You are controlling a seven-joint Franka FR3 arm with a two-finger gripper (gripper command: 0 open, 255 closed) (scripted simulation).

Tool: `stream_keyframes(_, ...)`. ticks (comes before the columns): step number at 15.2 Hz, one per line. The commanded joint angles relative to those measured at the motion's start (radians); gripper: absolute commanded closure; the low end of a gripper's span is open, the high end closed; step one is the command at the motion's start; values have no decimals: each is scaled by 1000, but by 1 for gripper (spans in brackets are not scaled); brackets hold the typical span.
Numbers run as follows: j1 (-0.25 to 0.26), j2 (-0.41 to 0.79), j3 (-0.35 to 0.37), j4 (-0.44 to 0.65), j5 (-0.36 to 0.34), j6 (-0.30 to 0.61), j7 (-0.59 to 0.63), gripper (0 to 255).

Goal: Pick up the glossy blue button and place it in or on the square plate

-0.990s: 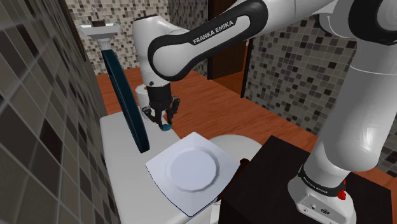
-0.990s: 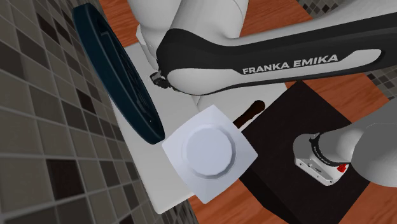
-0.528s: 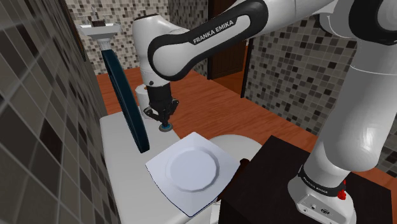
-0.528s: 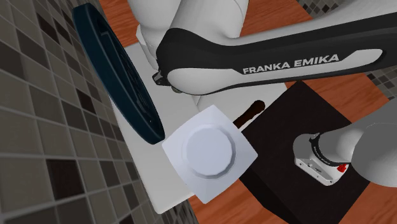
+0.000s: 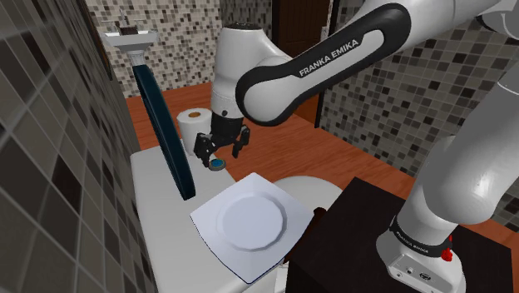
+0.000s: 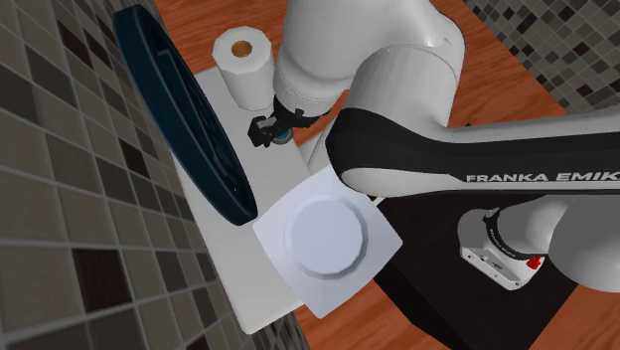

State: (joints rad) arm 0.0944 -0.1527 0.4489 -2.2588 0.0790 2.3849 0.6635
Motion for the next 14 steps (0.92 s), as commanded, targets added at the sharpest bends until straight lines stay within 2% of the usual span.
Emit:
stream_keyframes(1, -1, 12, 3, -17, -7, 39, 6, 0)
stream_keyframes(4, -5, 53, 11, -26, -31, 85, 24, 0)
stream_keyframes(12, -5, 53, 10, -26, -31, 85, 24, 0)
stream_keyframes(13, -5, 53, 10, -26, -31, 85, 24, 255)
stream_keyframes(14, -5, 53, 10, -26, -31, 85, 24, 255)
